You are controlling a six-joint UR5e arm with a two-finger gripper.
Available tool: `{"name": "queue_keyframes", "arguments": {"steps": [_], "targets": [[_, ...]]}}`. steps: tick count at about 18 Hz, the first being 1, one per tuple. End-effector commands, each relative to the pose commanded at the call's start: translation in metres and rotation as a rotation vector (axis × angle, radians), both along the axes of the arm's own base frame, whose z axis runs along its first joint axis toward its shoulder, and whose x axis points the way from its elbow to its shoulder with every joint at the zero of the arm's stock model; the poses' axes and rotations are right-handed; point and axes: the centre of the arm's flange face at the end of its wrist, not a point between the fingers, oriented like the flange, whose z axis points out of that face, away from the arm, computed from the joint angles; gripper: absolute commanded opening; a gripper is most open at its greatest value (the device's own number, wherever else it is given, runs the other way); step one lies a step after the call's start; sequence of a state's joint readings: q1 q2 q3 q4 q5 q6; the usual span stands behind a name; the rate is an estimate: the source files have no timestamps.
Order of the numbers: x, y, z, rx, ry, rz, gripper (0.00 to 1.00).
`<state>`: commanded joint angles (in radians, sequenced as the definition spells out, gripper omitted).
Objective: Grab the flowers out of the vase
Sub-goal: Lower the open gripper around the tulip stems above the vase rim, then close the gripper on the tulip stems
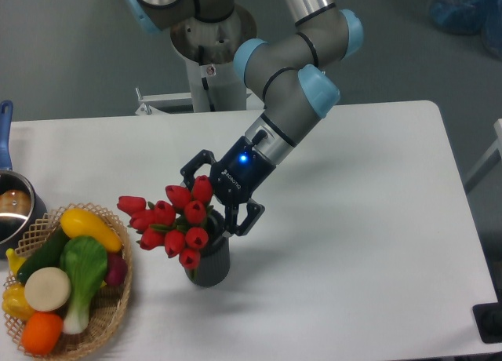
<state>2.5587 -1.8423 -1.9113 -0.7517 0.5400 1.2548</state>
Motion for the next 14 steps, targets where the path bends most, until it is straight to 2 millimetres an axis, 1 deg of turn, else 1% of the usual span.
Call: {"name": "queue_keyframes", "arguments": {"steps": [2, 3, 5, 6, 7, 11, 14], "targets": [[0.0000, 0.0000, 0.0000, 0.002, 0.005, -0.003, 0.66], [0.0000, 0.0000, 0.0000, 0.002, 0.005, -0.003, 0.63], [0.0003, -0.0002, -0.0007, 0.002, 0.003, -0.003, 0.52], [0.0006, -0.0005, -0.0014, -0.001, 0.003, -0.003, 0.41], [0.0007, -0.0005, -0.0015, 0.000, 0.001, -0.003, 0.37], [-0.0005, -0.0006, 0.0008, 0.003, 0.006, -0.002, 0.31], [-0.0015, -0.0009, 0.0016, 0.005, 0.005, 0.000, 0.30]]}}
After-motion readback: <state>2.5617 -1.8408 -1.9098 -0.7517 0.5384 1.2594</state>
